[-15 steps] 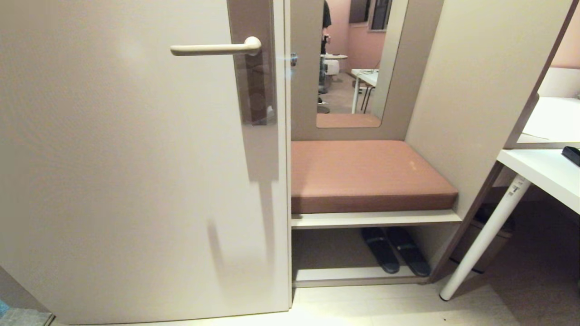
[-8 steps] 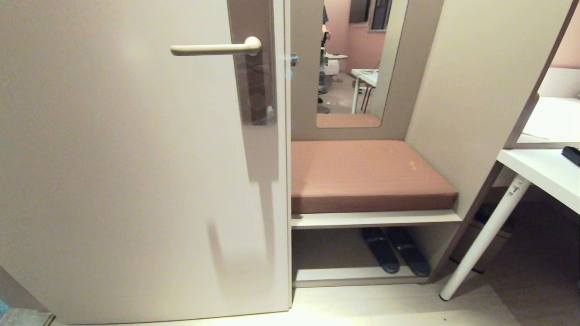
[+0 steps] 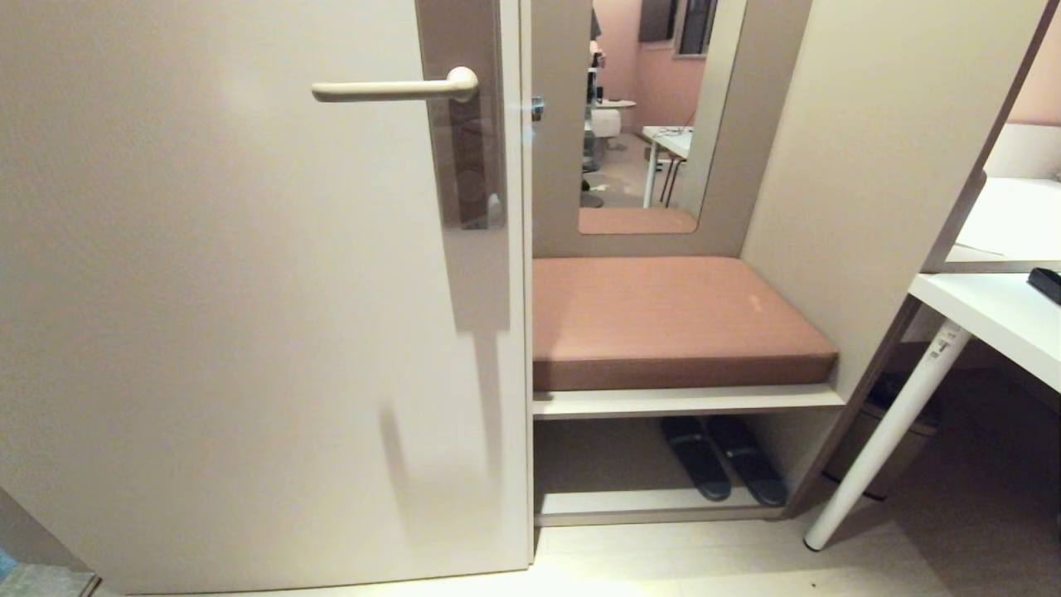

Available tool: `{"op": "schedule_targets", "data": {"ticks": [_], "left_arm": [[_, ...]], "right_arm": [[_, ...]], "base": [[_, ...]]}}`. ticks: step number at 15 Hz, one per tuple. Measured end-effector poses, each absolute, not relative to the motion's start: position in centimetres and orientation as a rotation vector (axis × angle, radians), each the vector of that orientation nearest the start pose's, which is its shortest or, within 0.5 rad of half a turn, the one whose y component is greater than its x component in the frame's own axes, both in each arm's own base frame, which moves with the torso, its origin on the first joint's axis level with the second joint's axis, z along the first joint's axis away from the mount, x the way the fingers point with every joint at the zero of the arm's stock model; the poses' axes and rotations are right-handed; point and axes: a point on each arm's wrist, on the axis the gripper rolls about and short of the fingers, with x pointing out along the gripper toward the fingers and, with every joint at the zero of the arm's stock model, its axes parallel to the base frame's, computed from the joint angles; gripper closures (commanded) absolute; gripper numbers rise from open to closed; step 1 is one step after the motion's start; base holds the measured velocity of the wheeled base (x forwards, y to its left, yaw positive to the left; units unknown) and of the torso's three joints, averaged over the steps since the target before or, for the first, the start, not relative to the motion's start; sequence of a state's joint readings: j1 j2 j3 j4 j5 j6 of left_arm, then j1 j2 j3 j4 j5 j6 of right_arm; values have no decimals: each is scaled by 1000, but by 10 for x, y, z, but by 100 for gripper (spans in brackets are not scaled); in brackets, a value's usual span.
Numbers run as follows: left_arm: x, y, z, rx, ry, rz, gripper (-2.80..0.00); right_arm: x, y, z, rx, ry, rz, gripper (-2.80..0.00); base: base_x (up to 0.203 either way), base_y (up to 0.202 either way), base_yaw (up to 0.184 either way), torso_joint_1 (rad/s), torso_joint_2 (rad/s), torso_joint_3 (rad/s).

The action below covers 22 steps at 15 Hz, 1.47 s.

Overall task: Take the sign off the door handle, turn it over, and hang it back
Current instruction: Hand it to the other hand

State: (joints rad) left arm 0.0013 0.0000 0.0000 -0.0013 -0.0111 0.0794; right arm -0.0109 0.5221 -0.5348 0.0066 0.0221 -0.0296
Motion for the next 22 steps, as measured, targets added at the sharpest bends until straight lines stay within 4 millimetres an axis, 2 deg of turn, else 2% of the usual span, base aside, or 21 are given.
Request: {"op": "schedule_targets", "data": {"ticks": [4, 7, 9, 11, 14, 22], "left_arm": [[-23, 0, 76, 85, -2, -14, 0], [-23, 0, 76, 85, -2, -17, 0], [-23, 0, 76, 85, -2, -18, 0], [-23, 0, 76, 86, -2, -18, 0], [-23, -1, 75, 90, -1, -28, 0], [-23, -1, 76, 154, 1, -46, 0]], "right_arm": [[48, 1, 254, -31, 13, 46, 0], [83, 1, 278, -33, -25, 93, 0], [104, 3, 291, -50, -44, 164, 0], [120, 5, 296, -96, -34, 253, 0], [133, 7, 295, -123, -14, 361, 0], [149, 16, 297, -112, 3, 566, 0]], "base": [[0, 0, 0, 0, 0, 0], [0, 0, 0, 0, 0, 0], [0, 0, 0, 0, 0, 0], [0, 0, 0, 0, 0, 0], [0, 0, 0, 0, 0, 0], [0, 0, 0, 0, 0, 0]]}}
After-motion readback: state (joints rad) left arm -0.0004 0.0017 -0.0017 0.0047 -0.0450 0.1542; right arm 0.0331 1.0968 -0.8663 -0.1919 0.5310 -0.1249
